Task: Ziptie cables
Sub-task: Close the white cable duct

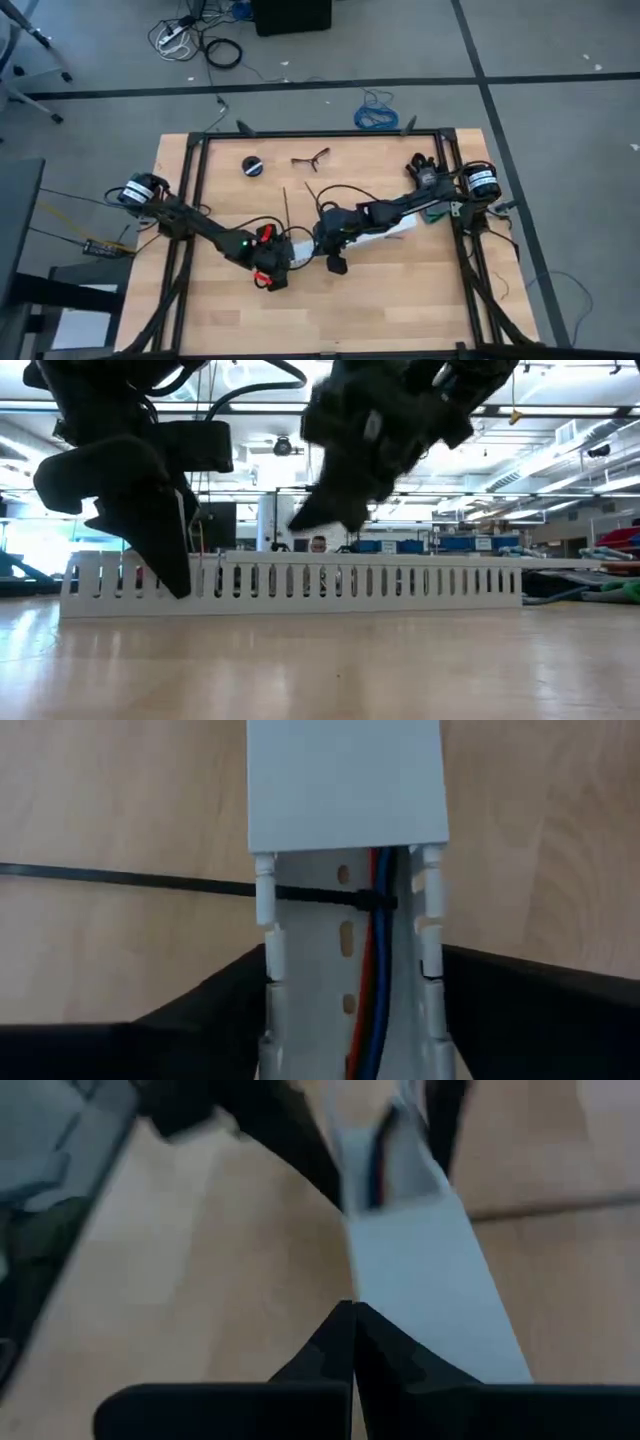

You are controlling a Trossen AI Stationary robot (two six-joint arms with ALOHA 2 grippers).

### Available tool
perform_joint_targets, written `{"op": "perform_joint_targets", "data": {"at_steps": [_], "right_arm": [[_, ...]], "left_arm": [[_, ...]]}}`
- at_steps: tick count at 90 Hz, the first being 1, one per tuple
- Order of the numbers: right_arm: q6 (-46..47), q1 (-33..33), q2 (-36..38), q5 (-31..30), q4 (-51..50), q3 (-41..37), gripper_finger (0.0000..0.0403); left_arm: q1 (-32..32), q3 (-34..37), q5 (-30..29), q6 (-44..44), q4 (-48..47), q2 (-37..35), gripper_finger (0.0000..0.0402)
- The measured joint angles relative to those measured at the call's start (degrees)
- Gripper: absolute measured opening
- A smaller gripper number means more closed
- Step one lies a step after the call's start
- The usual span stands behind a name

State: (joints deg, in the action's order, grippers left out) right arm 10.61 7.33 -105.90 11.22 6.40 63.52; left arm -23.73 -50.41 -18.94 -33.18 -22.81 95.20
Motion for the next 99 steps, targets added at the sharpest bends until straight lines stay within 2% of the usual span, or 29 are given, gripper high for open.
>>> {"op": "perform_joint_targets", "data": {"at_steps": [20, 35, 43, 58, 69, 84, 99], "right_arm": [[-1.4, 0.2, 2.4, -2.1, -4.6, 0.1, 0.0000], [-1.6, -0.7, -1.3, -3.9, -5.0, 0.1, 0.0000], [-1.6, -1.3, -3.2, -3.3, -2.1, 0.2, 0.0000], [-1.1, -2.0, -6.9, 3.4, 6.9, 0.5, 0.0000], [-1.3, -1.9, -7.5, 4.0, 7.5, 1.5, 0.0000], [-3.2, -1.9, -4.4, 3.3, 5.6, 1.7, 0.0000], [-4.3, -1.9, -0.4, -1.2, -3.9, 1.8, 0.0000]], "left_arm": [[0.1, 0.0, -0.1, 0.1, -0.4, 0.0, 0.0238], [0.1, 0.0, -0.2, 0.2, -0.4, 0.0, 0.0237], [0.1, 0.0, -0.2, 0.3, -0.3, 0.0, 0.0237], [0.1, 0.0, -0.3, 1.0, 0.4, 0.0, 0.0237], [0.1, 0.0, -0.3, 1.2, 1.5, 0.0, 0.0237], [0.1, 0.0, -0.5, 1.1, 1.3, 0.0, 0.0237], [0.1, 0.0, -0.4, 1.1, 1.1, 0.1, 0.0237]]}}
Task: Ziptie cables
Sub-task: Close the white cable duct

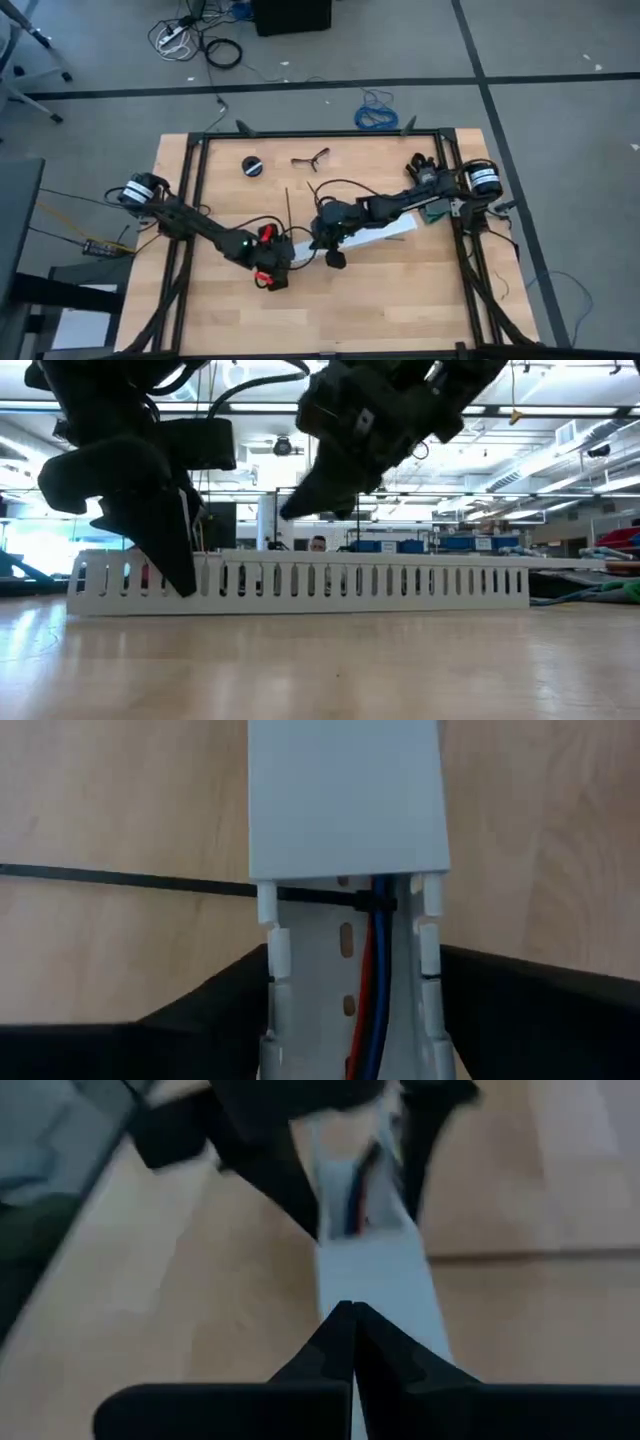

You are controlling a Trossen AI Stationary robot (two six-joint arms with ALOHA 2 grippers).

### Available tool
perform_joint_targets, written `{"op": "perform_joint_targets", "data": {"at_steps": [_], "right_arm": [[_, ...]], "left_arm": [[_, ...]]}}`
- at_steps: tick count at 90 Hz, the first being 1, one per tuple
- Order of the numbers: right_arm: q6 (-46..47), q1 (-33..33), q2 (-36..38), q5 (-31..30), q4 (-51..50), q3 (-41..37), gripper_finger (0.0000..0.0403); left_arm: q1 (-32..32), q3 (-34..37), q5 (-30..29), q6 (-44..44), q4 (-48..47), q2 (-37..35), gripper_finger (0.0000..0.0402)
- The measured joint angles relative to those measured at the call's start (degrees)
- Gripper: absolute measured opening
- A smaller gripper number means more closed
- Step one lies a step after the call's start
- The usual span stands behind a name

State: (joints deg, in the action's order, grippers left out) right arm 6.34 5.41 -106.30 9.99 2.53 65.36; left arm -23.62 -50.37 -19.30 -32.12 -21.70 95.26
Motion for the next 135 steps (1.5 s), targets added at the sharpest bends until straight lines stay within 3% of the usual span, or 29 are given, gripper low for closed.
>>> {"op": "perform_joint_targets", "data": {"at_steps": [17, 31, 47, 72, 115, 124, 135], "right_arm": [[0.5, -0.1, 0.4, -0.4, -4.7, -1.0, 0.0000], [0.9, -0.7, 0.4, -2.3, 0.3, -2.6, 0.0000], [1.1, -1.5, -4.1, 1.0, 6.2, -2.2, 0.0000], [1.2, -1.6, -5.5, 2.6, 9.5, -2.3, 0.0000], [-0.1, -1.1, -0.5, 1.5, 1.6, -2.4, 0.0000], [0.0, -1.3, -3.2, 1.4, 4.8, -2.4, 0.0000], [1.2, -2.0, -6.9, 5.5, 11.8, -2.3, 0.0000]], "left_arm": [[0.0, 0.0, 0.1, 0.1, -0.3, 0.0, 0.0237], [0.0, 0.0, 0.3, 0.5, 0.5, 0.0, 0.0237], [0.0, 0.0, 0.4, 1.3, 1.0, 0.0, 0.0236], [0.1, 0.0, 0.4, 0.7, 1.0, 0.0, 0.0236], [0.3, 0.0, -0.1, 0.2, 0.8, 0.0, 0.0236], [0.4, 0.0, 0.5, 0.3, 0.8, 0.0, 0.0236], [0.4, 0.0, 0.7, 0.4, 0.5, 0.0, 0.0236]]}}
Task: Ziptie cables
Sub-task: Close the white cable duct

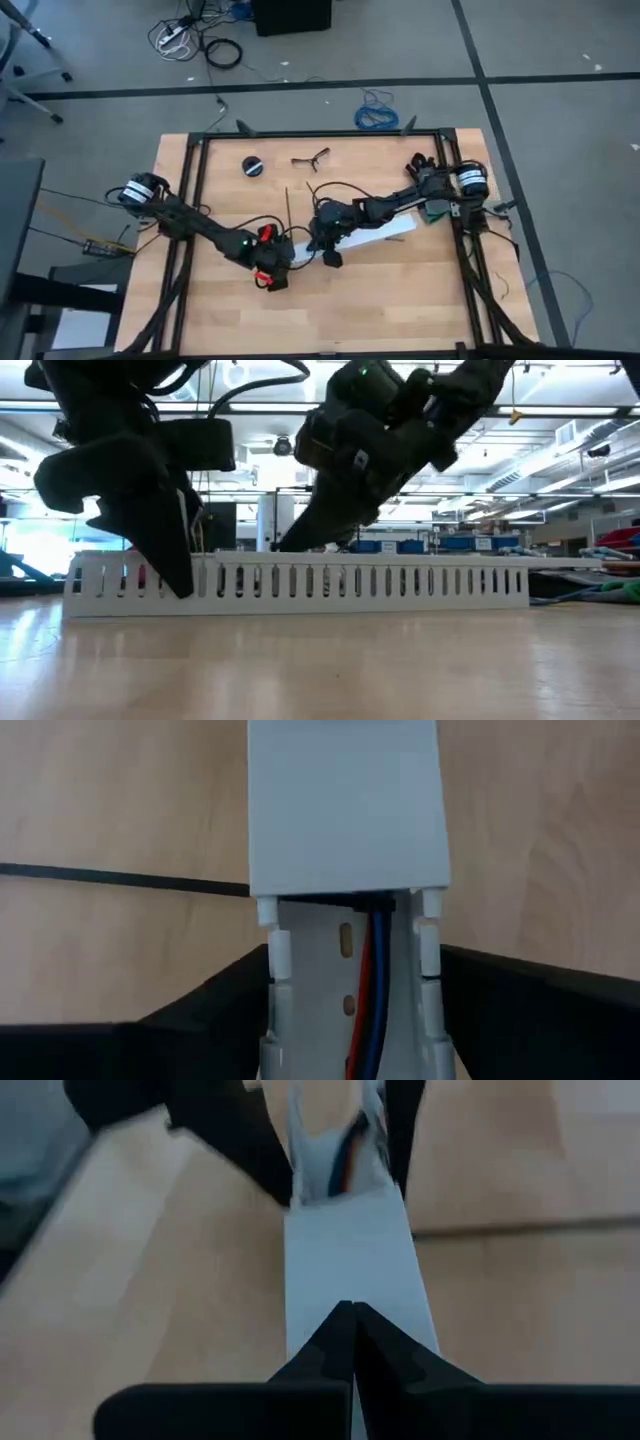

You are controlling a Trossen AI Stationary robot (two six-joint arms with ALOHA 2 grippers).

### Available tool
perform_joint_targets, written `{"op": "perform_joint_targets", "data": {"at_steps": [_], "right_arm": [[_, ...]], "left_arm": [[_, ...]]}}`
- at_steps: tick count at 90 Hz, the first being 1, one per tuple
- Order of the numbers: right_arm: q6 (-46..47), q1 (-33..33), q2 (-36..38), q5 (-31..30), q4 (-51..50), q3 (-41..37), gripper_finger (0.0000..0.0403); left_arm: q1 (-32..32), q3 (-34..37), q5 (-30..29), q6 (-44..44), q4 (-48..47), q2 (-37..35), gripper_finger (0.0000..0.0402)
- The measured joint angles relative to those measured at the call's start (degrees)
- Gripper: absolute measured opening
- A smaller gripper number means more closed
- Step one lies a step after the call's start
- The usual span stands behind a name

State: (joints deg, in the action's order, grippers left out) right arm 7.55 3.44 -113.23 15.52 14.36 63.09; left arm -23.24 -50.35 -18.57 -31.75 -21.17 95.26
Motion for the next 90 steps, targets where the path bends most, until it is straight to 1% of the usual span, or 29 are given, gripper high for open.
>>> {"op": "perform_joint_targets", "data": {"at_steps": [8, 32, 48, 61, 72, 78, 90], "right_arm": [[0.3, -0.1, -0.8, 0.4, 2.8, 0.0, 0.0000], [0.2, -0.2, -0.9, 0.6, 5.5, -0.1, 0.0000], [-1.4, -0.1, 3.2, 0.1, 0.9, -0.2, 0.0000], [-2.2, 0.4, 6.5, -0.9, -5.6, -0.2, 0.0000], [-2.0, 0.7, 6.8, -0.9, -8.9, -0.2, 0.0000], [-1.8, 0.7, 6.4, -1.1, -9.0, -0.2, 0.0000], [-2.0, 0.7, 5.2, -4.1, -8.5, -0.1, 0.0000]], "left_arm": [[0.0, 0.0, -0.1, 0.0, 0.0, 0.0, 0.0236], [0.2, 0.0, -0.2, 0.0, 0.8, 0.0, 0.0225], [0.3, 0.0, -0.6, -1.0, 1.0, 0.0, 0.0227], [0.3, 0.0, -0.6, -1.1, 0.8, 0.0, 0.0234], [0.3, 0.0, -0.6, -1.0, 0.7, 0.0, 0.0244], [0.3, 0.0, -0.6, -0.8, 0.7, 0.0, 0.0251], [0.3, 0.0, -0.5, -0.1, 0.7, 0.0, 0.0261]]}}
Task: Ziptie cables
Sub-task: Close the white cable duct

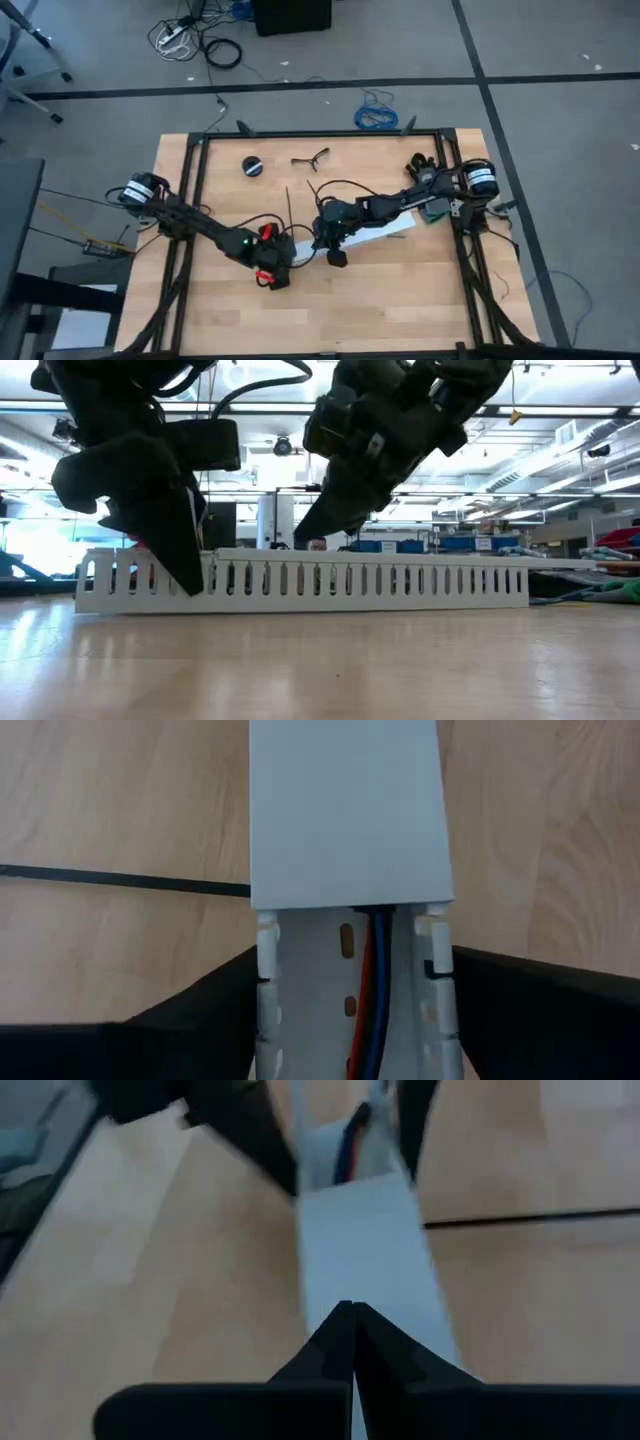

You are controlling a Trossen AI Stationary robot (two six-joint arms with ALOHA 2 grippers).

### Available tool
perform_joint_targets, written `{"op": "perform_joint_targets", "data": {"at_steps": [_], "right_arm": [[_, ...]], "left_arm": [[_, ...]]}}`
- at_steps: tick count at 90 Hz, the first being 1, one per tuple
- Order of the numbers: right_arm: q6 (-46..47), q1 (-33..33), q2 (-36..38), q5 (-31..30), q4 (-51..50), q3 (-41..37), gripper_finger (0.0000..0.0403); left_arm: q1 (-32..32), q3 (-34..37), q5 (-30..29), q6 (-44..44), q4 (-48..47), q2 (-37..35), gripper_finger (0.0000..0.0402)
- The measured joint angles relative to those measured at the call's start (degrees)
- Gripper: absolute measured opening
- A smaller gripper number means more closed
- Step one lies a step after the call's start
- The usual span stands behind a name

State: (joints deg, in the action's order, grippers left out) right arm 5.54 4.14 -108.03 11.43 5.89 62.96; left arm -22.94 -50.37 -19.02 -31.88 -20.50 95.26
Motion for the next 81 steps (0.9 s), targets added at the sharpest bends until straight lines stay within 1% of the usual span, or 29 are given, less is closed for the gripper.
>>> {"op": "perform_joint_targets", "data": {"at_steps": [6, 18, 25, 42, 58, 71, 81], "right_arm": [[0.0, -0.3, -2.1, 0.7, 3.7, 0.2, 0.0000], [1.3, -1.0, -7.0, 5.2, 10.2, 0.9, 0.0000], [1.7, -0.9, -8.7, 5.5, 11.7, 1.9, 0.0000], [1.5, -0.9, -7.8, 5.0, 9.6, 2.1, 0.0000], [1.3, -1.1, -7.3, 4.6, 7.9, 2.1, 0.0000], [1.3, -1.2, -7.2, 4.8, 7.3, 2.1, 0.0000], [1.1, -1.2, -5.8, 4.6, 5.5, 1.9, 0.0000]], "left_arm": [[0.1, 0.0, 0.1, 0.0, 0.0, 0.0, 0.0261], [0.0, -0.1, 0.2, 0.1, 0.0, 1.1, 0.0256], [0.0, -0.2, 0.4, 0.1, 0.1, 2.1, 0.0251], [0.1, -0.4, 1.2, 0.1, 0.6, 2.6, 0.0247], [0.1, -2.5, 2.1, 0.4, -4.2, 2.5, 0.0246], [0.1, -2.8, 2.2, 1.4, -4.5, 2.5, 0.0245], [0.1, -2.8, 2.1, 1.6, -5.1, 2.5, 0.0242]]}}
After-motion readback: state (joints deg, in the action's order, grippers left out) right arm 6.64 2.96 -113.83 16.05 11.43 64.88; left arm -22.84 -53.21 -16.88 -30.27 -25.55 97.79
